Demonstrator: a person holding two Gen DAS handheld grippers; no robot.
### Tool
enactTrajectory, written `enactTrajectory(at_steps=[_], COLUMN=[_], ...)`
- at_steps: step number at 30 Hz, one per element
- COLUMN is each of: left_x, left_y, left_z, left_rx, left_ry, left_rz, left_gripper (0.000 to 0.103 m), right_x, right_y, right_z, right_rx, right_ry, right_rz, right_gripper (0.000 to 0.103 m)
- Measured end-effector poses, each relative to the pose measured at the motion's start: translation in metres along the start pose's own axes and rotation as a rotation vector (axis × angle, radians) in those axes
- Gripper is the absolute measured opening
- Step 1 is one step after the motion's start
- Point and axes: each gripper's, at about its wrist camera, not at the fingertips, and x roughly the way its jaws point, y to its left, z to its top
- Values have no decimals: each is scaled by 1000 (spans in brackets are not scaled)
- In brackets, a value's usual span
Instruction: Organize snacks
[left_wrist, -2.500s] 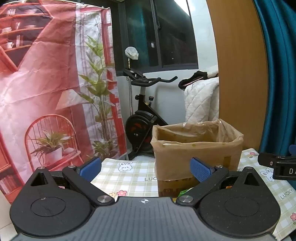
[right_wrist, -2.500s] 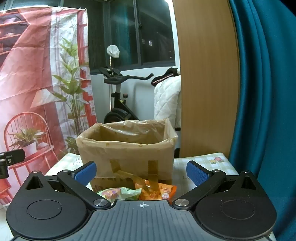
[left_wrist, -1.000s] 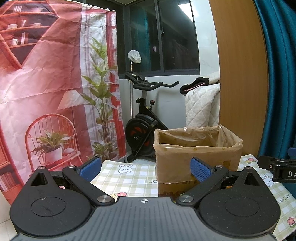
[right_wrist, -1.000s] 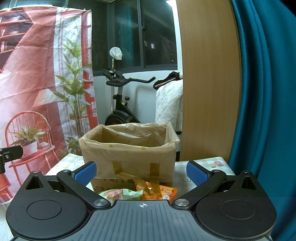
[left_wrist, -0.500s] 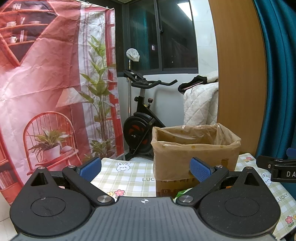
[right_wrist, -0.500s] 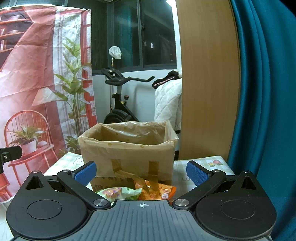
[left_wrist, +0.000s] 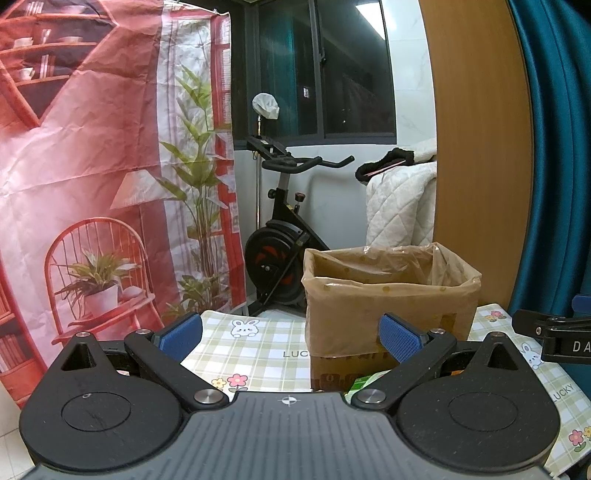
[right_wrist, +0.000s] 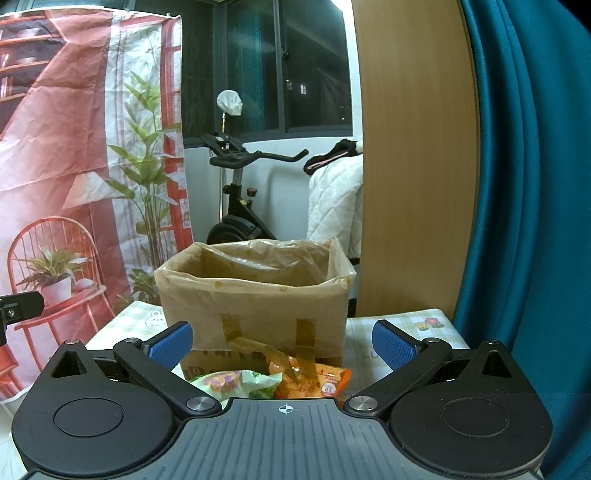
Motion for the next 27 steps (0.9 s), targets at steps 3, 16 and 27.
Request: enactTrajectory(at_steps=[3,16,27], left_x=[0,3,15], left_y=[0,4,6], left_z=[0,-3,-23], left_rx=[-1,-17,-61], left_ry=[0,9,-39], left_rz=[-1,-13,-56], left_gripper=[103,103,103], right_x=[1,0,15], right_y=[-2,1,-6], right_z=[-2,-1,-25], right_rx=[0,-1,6], right_ry=[1,2,-26], right_rz=[-1,-2,19], right_gripper=[103,103,103])
